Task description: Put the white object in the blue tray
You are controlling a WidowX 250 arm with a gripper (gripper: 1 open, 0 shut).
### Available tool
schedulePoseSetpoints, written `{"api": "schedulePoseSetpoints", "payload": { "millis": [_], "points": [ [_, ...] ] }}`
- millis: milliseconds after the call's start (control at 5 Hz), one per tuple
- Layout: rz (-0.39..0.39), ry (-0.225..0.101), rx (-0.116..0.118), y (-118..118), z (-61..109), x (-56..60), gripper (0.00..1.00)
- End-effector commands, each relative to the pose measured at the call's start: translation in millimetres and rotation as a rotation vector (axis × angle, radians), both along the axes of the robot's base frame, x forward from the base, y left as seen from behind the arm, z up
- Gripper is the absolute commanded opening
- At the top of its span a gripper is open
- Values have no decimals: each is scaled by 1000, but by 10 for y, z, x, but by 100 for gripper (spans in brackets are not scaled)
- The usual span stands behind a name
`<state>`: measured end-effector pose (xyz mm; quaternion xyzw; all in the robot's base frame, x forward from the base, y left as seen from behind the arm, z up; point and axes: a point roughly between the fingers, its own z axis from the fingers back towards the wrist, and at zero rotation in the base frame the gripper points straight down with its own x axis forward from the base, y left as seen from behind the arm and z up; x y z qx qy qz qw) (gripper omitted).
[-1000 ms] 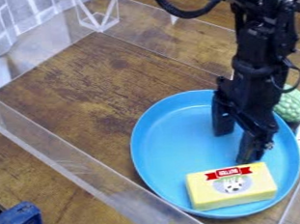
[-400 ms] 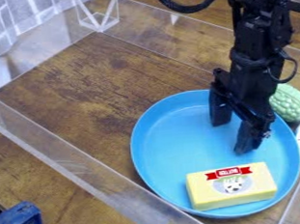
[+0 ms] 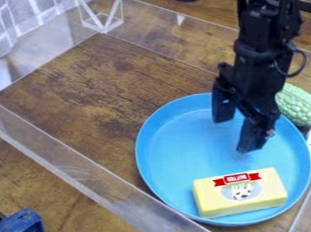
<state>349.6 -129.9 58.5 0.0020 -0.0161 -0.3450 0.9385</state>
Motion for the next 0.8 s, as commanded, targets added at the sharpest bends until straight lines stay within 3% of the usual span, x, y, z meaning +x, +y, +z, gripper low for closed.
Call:
{"api": "schedulePoseSetpoints", "payload": {
  "millis": [0,200,400,600],
  "points": [
    [94,-67,-3,266,486,-8,100],
    [166,-50,17,675,781,-106,100],
    [303,-56,-11,868,911,-197,100],
    [342,-67,-25,941,885,-228,100]
  ]
}}
